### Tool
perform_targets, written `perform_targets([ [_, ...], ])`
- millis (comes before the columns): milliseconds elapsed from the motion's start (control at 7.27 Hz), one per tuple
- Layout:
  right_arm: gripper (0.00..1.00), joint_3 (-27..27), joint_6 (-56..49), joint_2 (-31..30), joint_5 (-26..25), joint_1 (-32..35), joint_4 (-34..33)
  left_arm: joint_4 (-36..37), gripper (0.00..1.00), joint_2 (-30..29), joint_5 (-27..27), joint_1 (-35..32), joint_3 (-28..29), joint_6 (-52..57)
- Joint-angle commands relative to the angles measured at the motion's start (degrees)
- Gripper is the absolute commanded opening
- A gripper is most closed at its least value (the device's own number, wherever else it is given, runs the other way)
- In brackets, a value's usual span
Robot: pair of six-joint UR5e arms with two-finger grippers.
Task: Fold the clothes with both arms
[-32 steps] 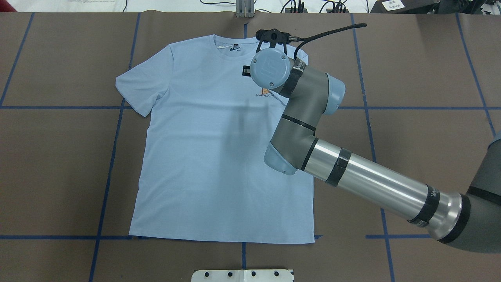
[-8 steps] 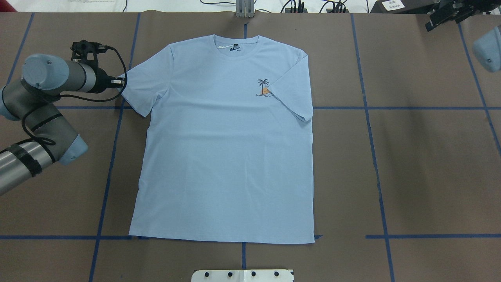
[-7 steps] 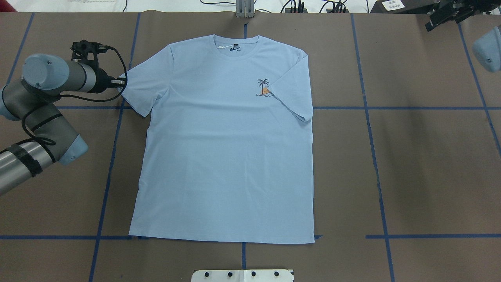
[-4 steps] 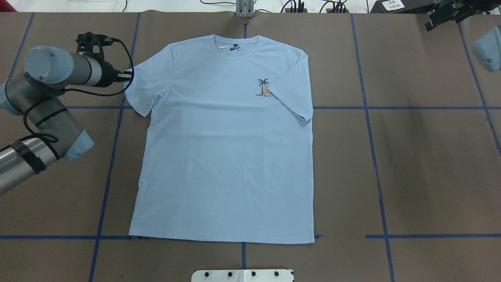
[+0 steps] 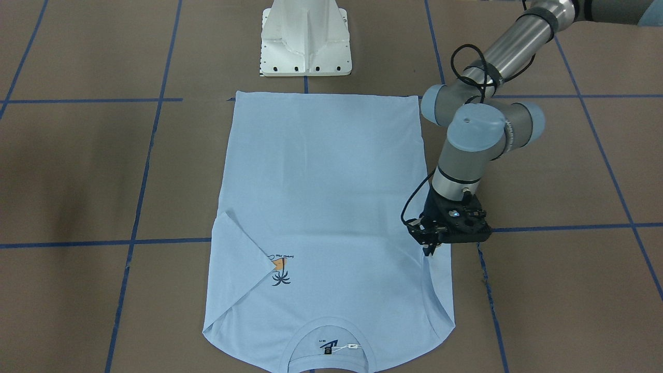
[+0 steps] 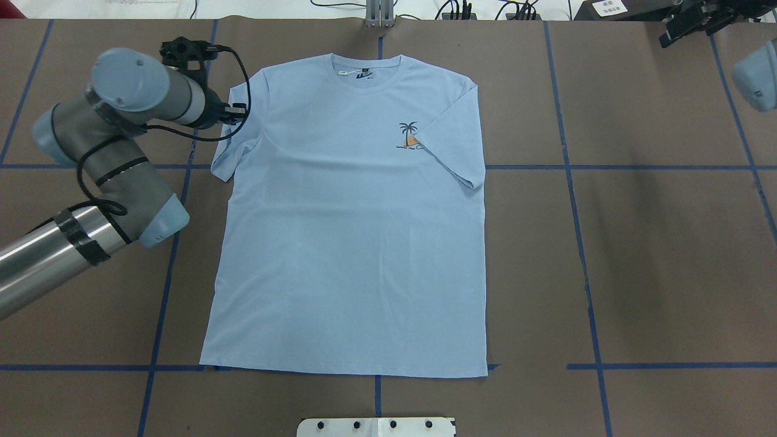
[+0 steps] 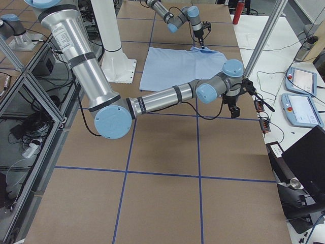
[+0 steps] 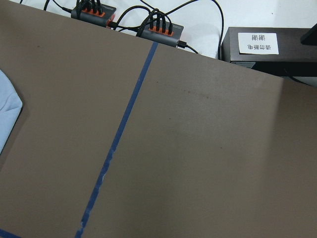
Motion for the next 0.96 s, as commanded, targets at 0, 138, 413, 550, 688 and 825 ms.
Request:
perform_targets([
  [0, 1.0, -0.02, 0.13, 0.02, 0.0, -0.19, 0.0, 1.19, 0.0, -6.39, 0.94, 1.8, 7.36, -1.87],
  [138, 1.0, -0.02, 0.4, 0.02, 0.0, -0.19, 0.0, 0.93, 0.0, -6.77, 1.28, 1.8, 8.18, -1.7],
  [413, 1.0, -0.1, 0.4, 0.02, 0.0, -0.46, 0.0, 0.93, 0.41, -6.69, 1.2, 1.97, 8.19, -1.18],
  [550, 1.0, -0.02, 0.83, 0.02, -0.09, -0.98, 0.0, 0.32, 0.99, -6.25, 1.2, 1.97, 7.84, 0.4],
  [688, 1.0, 0.07, 3.45, 0.02, -0.09, -2.2, 0.0, 0.31, 1.0, -6.07, 1.03, 1.88, 6.36, 1.72],
  [825, 1.0, 3.12, 11.39, 0.19, -0.7, -5.17, 0.0, 0.31, 1.0, -4.42, 0.68, 1.88, 3.21, 2.34],
])
